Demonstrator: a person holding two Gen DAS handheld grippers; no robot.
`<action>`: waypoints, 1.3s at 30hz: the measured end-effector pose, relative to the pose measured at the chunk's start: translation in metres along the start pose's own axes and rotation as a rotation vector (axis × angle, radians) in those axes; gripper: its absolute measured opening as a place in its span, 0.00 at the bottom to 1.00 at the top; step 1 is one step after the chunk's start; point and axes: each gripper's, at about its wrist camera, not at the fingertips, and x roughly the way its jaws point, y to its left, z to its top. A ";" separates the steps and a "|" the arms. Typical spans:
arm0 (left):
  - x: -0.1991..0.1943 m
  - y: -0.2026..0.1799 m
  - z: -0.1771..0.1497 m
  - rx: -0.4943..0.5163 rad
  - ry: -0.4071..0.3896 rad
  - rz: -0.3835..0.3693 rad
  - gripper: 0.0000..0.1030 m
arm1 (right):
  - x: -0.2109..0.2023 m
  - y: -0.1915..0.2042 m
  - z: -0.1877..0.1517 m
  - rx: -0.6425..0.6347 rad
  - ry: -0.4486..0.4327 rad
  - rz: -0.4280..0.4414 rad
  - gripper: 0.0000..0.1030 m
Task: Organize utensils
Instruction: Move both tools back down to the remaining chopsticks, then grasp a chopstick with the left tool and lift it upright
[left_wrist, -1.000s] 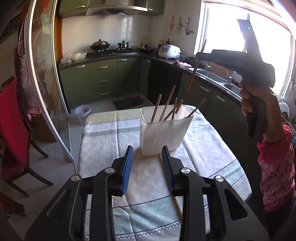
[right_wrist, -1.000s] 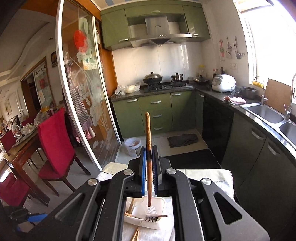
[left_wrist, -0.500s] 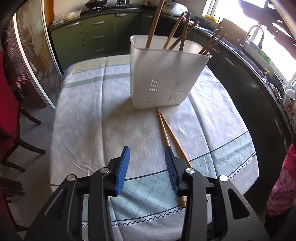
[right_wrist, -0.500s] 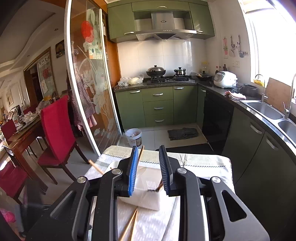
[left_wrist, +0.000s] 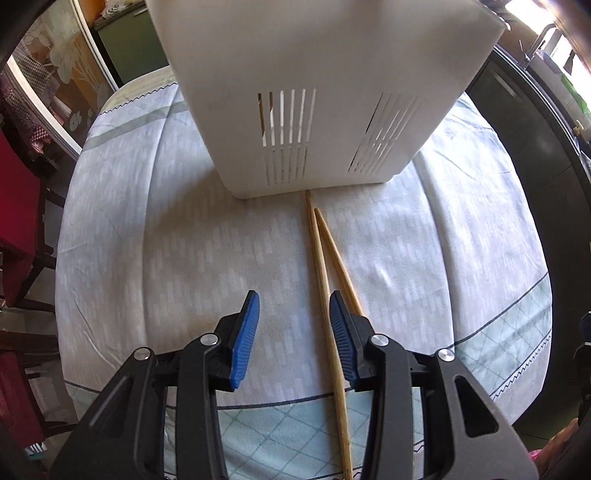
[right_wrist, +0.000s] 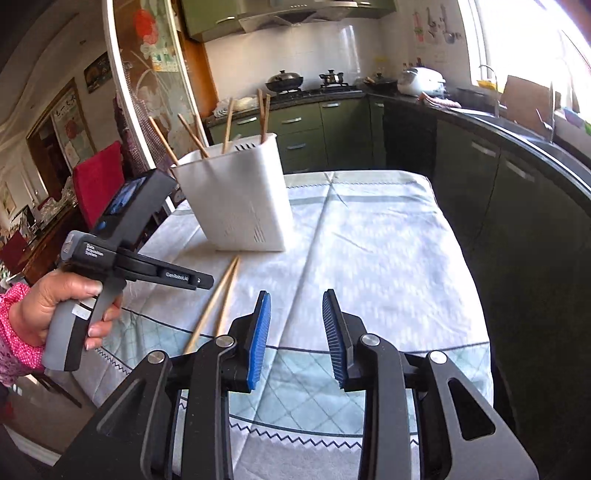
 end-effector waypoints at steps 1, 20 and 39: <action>0.001 -0.001 0.001 -0.002 0.006 0.006 0.37 | 0.001 -0.007 -0.004 0.021 0.006 0.001 0.29; 0.026 -0.023 0.022 0.009 0.056 0.081 0.23 | 0.002 -0.031 -0.018 0.116 0.027 0.006 0.35; 0.014 -0.028 0.013 0.039 0.038 0.050 0.07 | 0.003 -0.035 -0.019 0.142 0.037 0.022 0.35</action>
